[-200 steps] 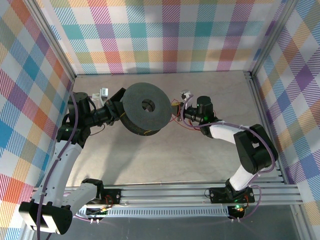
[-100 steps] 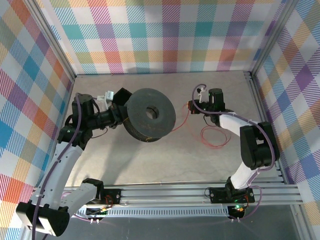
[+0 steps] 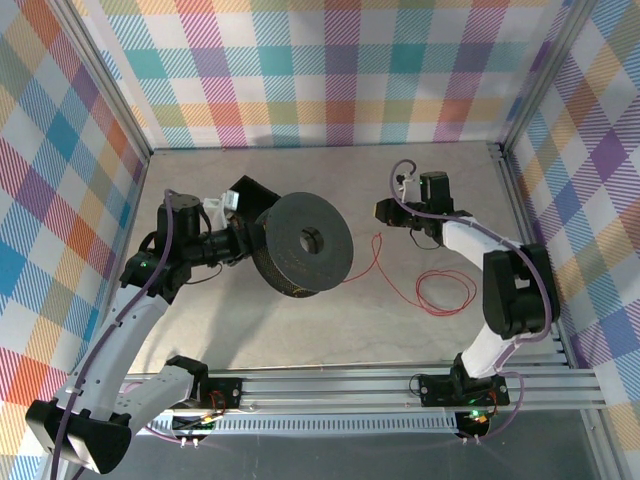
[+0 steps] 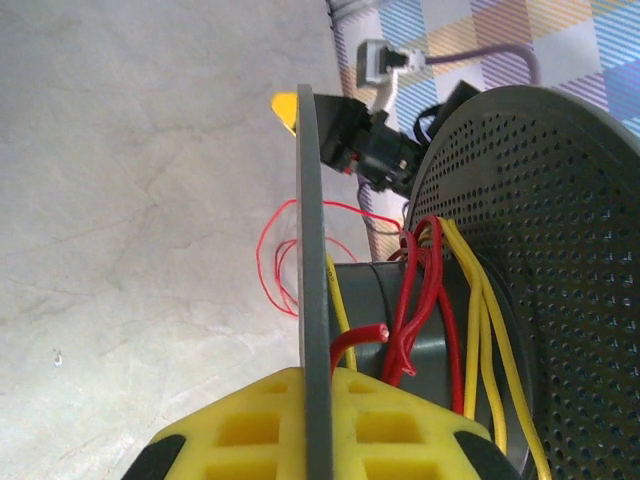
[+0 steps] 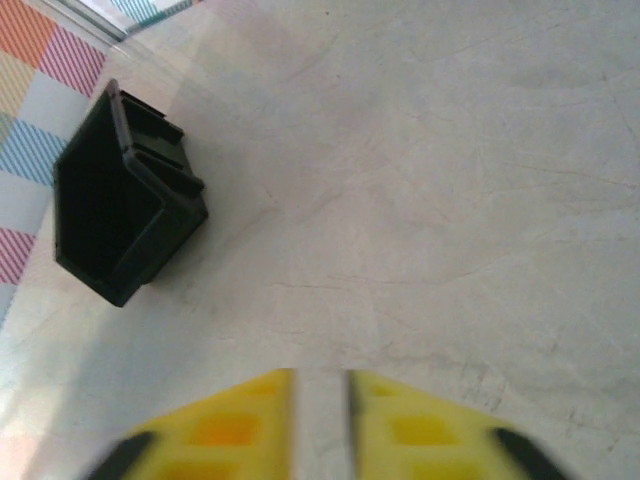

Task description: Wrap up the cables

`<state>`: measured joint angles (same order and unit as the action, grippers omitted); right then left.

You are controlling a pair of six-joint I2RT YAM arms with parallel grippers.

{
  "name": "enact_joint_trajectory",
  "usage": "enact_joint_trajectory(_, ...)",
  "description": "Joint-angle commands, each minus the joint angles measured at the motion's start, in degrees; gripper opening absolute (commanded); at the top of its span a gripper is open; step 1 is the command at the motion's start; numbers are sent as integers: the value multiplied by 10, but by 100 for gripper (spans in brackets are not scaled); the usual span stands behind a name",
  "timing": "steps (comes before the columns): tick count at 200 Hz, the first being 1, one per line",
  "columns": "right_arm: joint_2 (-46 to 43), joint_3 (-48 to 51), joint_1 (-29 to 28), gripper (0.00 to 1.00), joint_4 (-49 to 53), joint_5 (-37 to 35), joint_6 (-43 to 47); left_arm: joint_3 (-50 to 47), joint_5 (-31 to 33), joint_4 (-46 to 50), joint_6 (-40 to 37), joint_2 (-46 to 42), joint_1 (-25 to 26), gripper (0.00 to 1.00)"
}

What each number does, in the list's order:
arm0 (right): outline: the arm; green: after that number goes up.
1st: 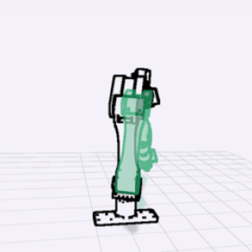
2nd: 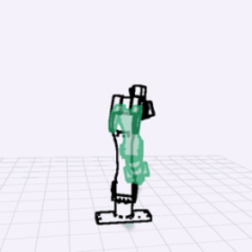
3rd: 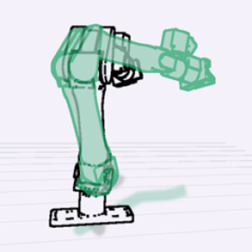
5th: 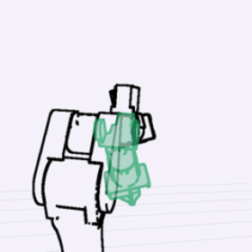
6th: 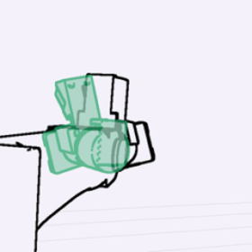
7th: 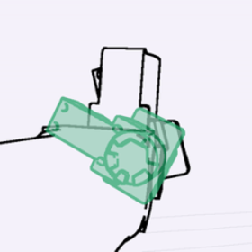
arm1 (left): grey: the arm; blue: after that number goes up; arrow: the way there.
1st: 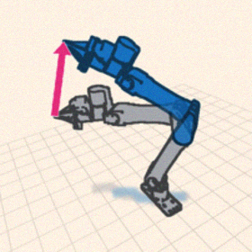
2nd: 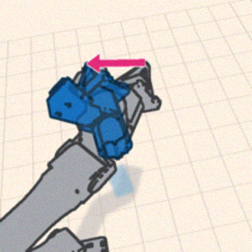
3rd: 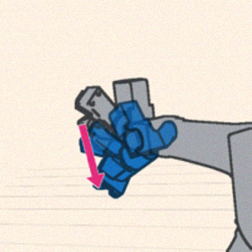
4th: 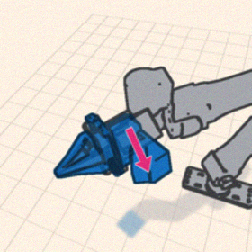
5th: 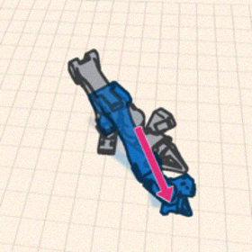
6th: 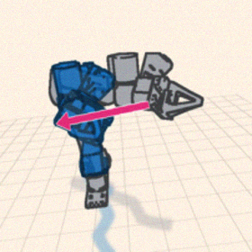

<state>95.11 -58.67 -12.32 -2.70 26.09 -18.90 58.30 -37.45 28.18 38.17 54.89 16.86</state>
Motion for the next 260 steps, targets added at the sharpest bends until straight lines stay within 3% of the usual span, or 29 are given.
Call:
enact_joint_trajectory(1, -59, 15, 13, 47, 22, 37, -61, 2, 16, -64, 12, -11, 4, 0)
enact_joint_trajectory(41, -91, 69, 69, 73, -29, 198, -208, -10, 48, -117, 1, 4, 4, 0)
enact_joint_trajectory(71, -93, 84, 76, 78, -41, 274, -330, -27, 54, -185, -7, 0, 4, 0)
enact_joint_trajectory(123, -175, 92, 76, 84, 6, 281, -504, -34, 74, -203, -50, -5, 4, 0)
enact_joint_trajectory(134, -191, 99, 74, 93, 14, 279, -552, -37, 76, -205, -55, -4, 4, 0)
enact_joint_trajectory(179, -204, 125, 40, 86, -63, 284, -704, -53, 62, -232, -54, -7, 4, 0)
enact_joint_trajectory(260, -150, 130, 9, 60, -127, 263, -791, -66, 48, -245, -49, -14, 5, 0)
